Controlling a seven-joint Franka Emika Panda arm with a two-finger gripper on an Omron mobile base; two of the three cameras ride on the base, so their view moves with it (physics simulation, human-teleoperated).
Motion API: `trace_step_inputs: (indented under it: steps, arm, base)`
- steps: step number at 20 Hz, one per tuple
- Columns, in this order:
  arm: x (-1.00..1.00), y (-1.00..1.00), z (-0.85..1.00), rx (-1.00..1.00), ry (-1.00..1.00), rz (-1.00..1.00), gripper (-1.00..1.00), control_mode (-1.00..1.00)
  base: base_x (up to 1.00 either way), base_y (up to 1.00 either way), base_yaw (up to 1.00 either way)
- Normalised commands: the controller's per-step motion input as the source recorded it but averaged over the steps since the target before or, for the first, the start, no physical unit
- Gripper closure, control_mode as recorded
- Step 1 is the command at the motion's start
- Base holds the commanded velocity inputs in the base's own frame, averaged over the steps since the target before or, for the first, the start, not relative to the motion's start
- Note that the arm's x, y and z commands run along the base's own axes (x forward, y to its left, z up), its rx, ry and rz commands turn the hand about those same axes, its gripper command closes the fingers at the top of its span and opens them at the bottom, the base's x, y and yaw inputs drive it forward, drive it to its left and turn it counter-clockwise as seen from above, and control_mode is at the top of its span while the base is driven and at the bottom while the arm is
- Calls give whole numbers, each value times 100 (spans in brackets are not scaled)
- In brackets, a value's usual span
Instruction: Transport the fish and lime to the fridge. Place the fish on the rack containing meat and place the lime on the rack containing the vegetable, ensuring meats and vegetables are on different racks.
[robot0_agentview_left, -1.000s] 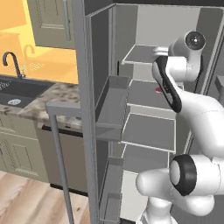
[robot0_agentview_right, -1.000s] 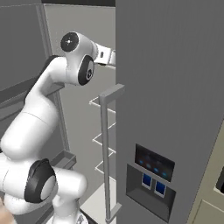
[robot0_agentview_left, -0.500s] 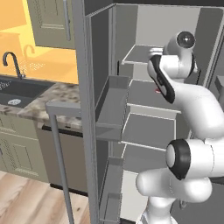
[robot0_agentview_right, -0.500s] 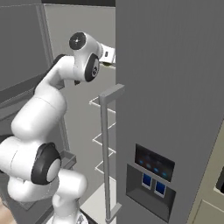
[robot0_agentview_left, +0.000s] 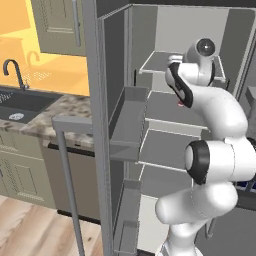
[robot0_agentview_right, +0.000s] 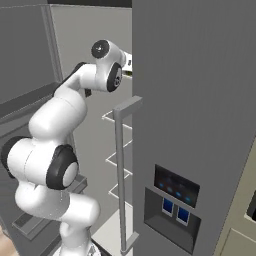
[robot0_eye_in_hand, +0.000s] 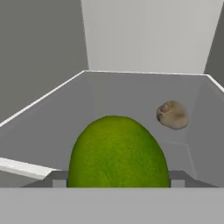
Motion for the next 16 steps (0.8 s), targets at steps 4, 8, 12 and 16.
trace_step_inputs:
  steps: [4, 8, 12, 16]
  arm:
    - [45, -24, -12, 0, 2, 0, 100, -100]
    - [44, -19, -11, 0, 8, 0, 100, -100]
    - [44, -12, -11, 0, 11, 0, 100, -100]
    - [44, -13, -8, 0, 8, 0, 100, -100]
  base:
    - [0, 0, 0]
    - [0, 0, 0]
    - [0, 0, 0]
    - [0, 0, 0]
